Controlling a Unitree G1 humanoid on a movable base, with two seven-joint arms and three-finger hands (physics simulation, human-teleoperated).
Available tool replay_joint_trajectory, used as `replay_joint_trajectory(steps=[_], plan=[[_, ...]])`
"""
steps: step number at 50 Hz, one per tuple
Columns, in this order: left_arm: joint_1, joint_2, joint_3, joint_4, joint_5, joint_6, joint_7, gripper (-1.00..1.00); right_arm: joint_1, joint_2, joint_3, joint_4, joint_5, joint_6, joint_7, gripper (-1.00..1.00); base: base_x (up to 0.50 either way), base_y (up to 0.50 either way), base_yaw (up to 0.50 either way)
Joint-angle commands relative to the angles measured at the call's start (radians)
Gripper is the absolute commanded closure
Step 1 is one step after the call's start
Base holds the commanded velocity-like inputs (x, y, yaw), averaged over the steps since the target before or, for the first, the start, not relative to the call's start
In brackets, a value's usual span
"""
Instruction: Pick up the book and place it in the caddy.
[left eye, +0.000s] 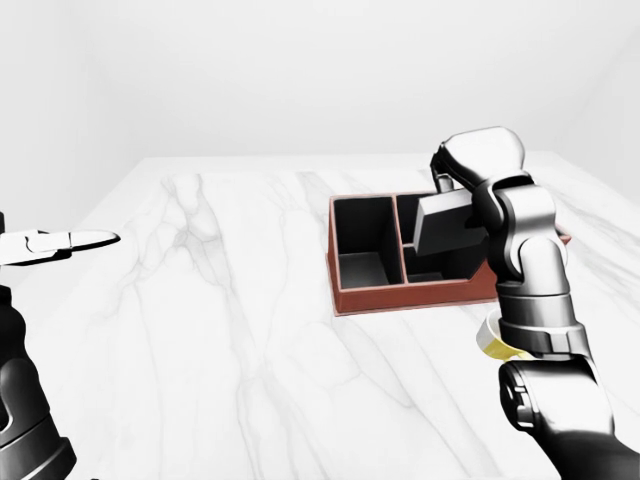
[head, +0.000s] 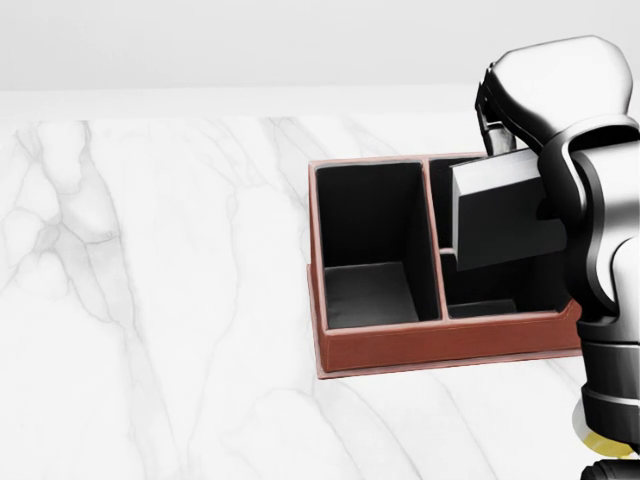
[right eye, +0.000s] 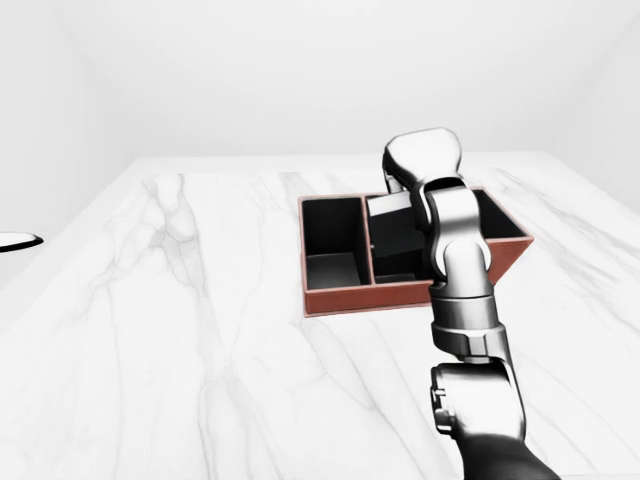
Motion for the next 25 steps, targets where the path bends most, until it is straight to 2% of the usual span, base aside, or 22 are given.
replay_joint_trajectory(steps=[1, 13, 25], plan=[[-0.002, 0.001, -0.001, -0.002, 0.000, 0.000, 0.001, -1.00, 0.012, -0.002, -0.011, -0.007, -0.040, -0.009, -0.032, 1.00, 0.00, 0.00, 0.00], [-0.002, -0.002, -0.003, -0.012, 0.002, 0.000, 0.005, -1.00, 0.064, 0.003, -0.021, -0.087, -0.028, -0.014, 0.021, 1.00, 0.00, 0.00, 0.00], [-0.004, -0.004, -0.007, -0.004, 0.006, 0.000, 0.003, -1.00, 0.058, 0.026, -0.015, -0.080, -0.031, 0.010, 0.021, 1.00, 0.00, 0.00, 0.00]])
